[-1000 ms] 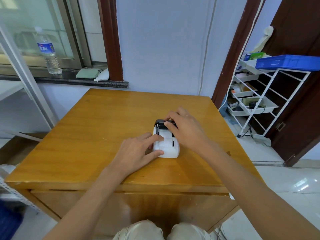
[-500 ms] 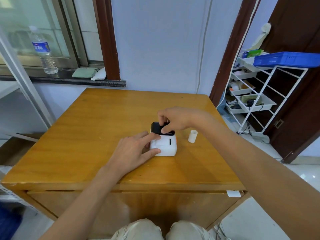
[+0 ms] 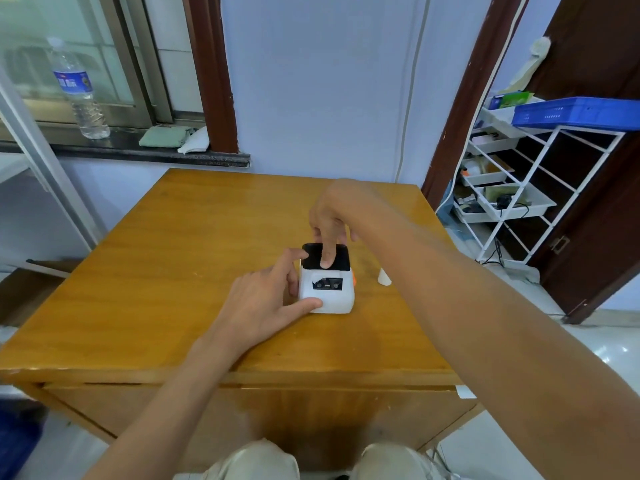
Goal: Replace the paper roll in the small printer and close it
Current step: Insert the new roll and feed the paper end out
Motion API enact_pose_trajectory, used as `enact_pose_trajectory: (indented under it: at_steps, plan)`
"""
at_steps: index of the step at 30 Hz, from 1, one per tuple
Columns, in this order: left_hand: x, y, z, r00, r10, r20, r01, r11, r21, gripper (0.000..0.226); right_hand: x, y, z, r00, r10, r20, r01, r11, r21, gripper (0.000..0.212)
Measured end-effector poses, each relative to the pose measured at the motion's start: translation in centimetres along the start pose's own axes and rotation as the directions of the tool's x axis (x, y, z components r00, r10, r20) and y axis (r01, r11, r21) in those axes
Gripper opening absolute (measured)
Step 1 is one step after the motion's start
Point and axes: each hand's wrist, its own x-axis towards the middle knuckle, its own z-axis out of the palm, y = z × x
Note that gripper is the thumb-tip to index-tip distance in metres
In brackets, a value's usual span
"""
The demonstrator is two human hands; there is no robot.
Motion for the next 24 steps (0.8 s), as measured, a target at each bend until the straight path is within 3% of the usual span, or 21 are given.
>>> enact_pose_trajectory:
  at_steps: [9, 13, 18, 21, 24]
  plan:
    - [0.8, 0.1, 0.3, 0.998, -0.064, 0.027, 0.062, 0.997, 0.048, 0.086, 1.4, 1.6, 1.0, 0.998, -0.064, -0.009, 0.064, 0.982, 0.179, 0.060]
    - [1.2, 0.1, 0.2, 0.990, -0.129, 0.055, 0.129, 0.992, 0.001, 0.084, 0.1, 1.3, 1.6, 0.995, -0.068, -0.069, 0.082, 0.972, 0.221, 0.066]
    - [1.5, 0.3, 0.1, 0.982, -0.171, 0.082, 0.172, 0.985, -0.012, 0.081, -1.8, 0.8, 3.1, 0.979, 0.032, -0.203, -0.015, 0.996, 0.084, 0.079]
    - [1.3, 0.9, -0.2, 0.967, -0.237, 0.093, 0.241, 0.970, -0.026, 0.078, -3.8, 0.5, 5.2, 0.905, 0.018, -0.426, -0.002, 0.999, 0.037, 0.073]
    - [0.9, 1.9, -0.4, 0.945, -0.304, 0.118, 0.309, 0.951, -0.028, 0.079, -4.9, 0.3, 9.6, 0.714, 0.063, -0.697, 0.145, 0.961, 0.235, 0.051]
